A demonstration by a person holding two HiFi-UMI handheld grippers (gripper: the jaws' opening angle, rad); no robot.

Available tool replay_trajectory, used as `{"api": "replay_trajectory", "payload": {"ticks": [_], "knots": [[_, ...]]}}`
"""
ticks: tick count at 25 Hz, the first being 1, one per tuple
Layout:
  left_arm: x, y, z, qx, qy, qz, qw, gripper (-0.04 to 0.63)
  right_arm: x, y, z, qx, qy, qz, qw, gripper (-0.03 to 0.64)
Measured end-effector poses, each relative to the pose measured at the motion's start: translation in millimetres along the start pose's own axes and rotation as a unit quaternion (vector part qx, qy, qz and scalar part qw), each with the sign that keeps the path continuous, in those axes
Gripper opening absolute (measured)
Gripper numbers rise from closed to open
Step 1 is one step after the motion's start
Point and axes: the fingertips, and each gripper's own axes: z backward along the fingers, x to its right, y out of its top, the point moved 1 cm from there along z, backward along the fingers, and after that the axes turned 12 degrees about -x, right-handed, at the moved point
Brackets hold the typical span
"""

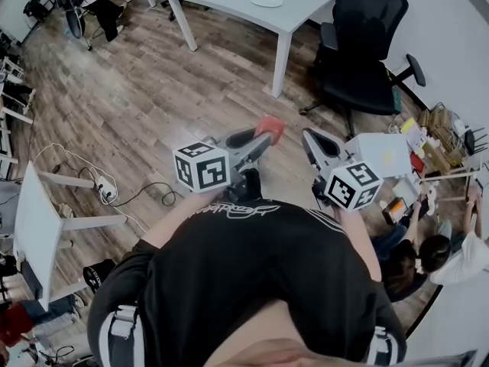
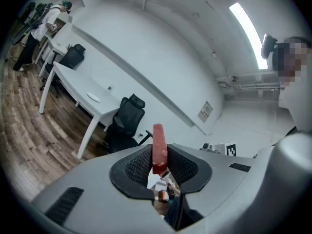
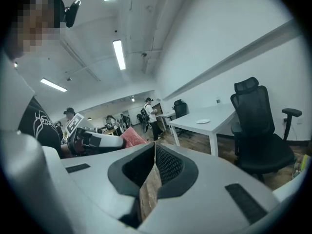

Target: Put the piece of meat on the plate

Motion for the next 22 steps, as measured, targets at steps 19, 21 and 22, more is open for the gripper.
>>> {"api": "replay_trajectory", "payload": {"ticks": [19,21,22], "knots": [[-153,115,-74,-0.039,0.0,0.03,0.9988,0.092,127,64,-144,-0.024,-0.012,-0.045,0.999,0.012],[-175,136,-83,-0.045,-0.001,0.031,0.9985,0.092,145,79,-167,-0.027,-0.015,-0.049,0.998,0.012],[-186,148,-87,-0.047,0.0,0.031,0.9984,0.092,154,88,-178,-0.028,-0.016,-0.05,0.998,0.012]]}}
